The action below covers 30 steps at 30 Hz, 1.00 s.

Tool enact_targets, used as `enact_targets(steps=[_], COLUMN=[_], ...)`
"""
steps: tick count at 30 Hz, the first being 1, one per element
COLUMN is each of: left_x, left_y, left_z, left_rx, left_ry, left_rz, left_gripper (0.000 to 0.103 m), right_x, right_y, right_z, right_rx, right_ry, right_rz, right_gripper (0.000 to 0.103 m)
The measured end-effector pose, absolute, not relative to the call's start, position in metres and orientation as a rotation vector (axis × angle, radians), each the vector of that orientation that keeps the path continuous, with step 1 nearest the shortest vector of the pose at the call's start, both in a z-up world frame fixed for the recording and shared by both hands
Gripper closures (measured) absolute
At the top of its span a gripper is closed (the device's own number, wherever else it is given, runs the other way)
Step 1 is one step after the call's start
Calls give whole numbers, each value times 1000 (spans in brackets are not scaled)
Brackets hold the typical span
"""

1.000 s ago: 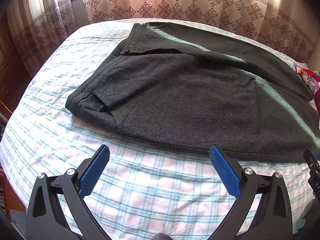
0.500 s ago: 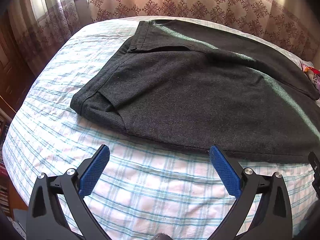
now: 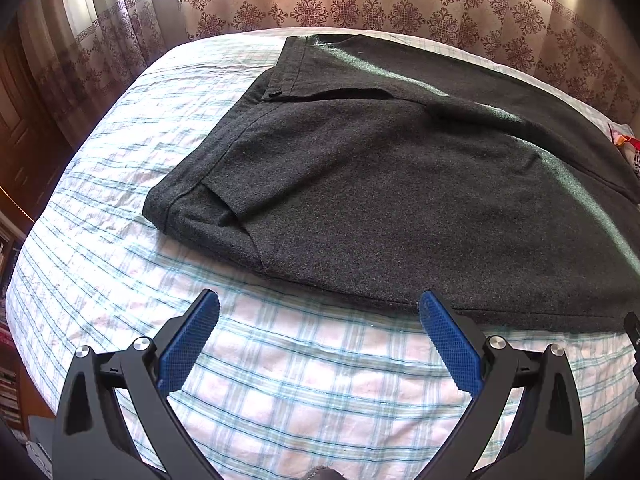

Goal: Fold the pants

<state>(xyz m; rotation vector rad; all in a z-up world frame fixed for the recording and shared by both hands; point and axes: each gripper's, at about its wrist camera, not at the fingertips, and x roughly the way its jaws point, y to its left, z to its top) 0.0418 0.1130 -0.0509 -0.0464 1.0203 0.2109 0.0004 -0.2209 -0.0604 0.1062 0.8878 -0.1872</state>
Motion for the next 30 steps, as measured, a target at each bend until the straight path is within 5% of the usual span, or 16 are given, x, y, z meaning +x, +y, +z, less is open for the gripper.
enact_targets(steps=[14, 30], left_x=[62, 82], left_y=[160, 252], left_z=[-70, -108], left_rx=[-137, -540], left_ry=[1071, 1094], left_rz=[270, 292], left_gripper=[2, 2], right_x=[2, -8], right_y=[-295, -415], right_z=[-67, -88], right_rx=[199, 517], right_ry=[923, 920], right_rz=[-331, -497], right_gripper=[5, 5])
